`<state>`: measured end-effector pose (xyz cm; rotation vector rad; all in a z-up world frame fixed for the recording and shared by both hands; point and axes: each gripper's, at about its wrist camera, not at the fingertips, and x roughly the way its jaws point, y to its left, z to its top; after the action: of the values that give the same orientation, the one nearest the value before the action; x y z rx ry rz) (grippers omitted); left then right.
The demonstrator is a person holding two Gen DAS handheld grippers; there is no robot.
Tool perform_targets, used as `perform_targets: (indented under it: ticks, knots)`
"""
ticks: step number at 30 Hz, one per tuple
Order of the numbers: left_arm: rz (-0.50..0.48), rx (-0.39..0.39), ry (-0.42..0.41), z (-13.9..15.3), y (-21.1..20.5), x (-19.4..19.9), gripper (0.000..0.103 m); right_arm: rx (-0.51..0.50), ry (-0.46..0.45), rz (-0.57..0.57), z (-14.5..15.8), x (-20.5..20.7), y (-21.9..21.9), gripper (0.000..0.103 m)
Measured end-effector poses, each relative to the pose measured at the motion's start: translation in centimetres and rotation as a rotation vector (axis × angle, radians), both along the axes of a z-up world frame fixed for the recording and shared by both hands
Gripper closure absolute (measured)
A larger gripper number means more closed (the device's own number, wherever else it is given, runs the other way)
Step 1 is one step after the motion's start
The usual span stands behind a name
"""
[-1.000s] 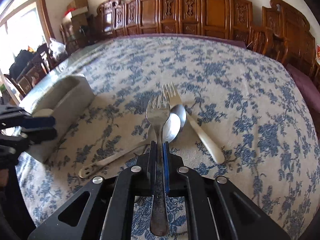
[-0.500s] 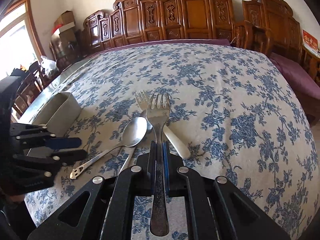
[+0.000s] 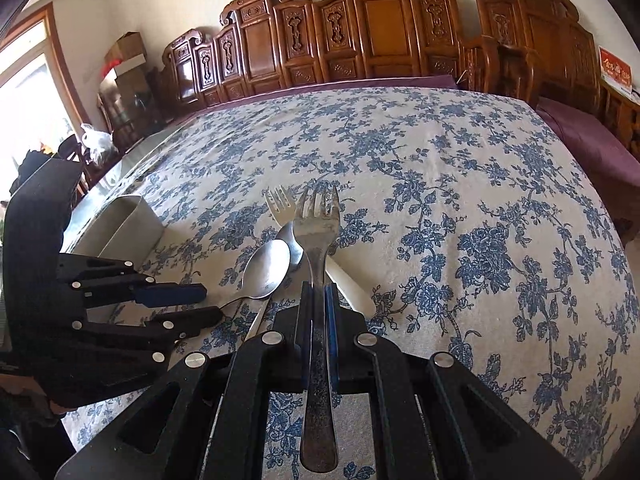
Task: Organize utensils
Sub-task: 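Grasp a metal fork with the right tool while the left tool grasps a metal spoon, then carry the metal spoon into the tray and open the left tool while the right tool holds the fork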
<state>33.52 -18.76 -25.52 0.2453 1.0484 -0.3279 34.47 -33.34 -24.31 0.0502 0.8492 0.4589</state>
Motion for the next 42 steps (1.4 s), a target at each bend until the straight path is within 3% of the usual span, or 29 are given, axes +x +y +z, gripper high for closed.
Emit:
perform_targets:
  ticks: [6, 11, 22, 33, 42]
  knots:
    - [-0.033, -0.012, -0.005, -0.1, -0.5, -0.1, 0.097, -0.004, 0.002, 0.000, 0.1, -0.1, 0.2, 0.095]
    - [-0.042, 0.003, 0.006, 0.0, -0.5, -0.6, 0.098, -0.011, 0.003, 0.013, 0.1, 0.1, 0.7, 0.095]
    - [0.007, -0.012, -0.058, 3.1, 2.8, -2.9, 0.098, -0.039, -0.019, 0.050, 0.7, -0.6, 3.1, 0.095]
    - [0.064, -0.055, -0.127, 7.2, 7.5, -5.4, 0.098, -0.066, -0.074, 0.096, 2.6, -2.5, 6.5, 0.095]
    - [0.128, -0.060, -0.160, 8.6, 11.2, -6.5, 0.098, -0.086, -0.069, 0.126, 2.5, -3.6, 8.5, 0.095]
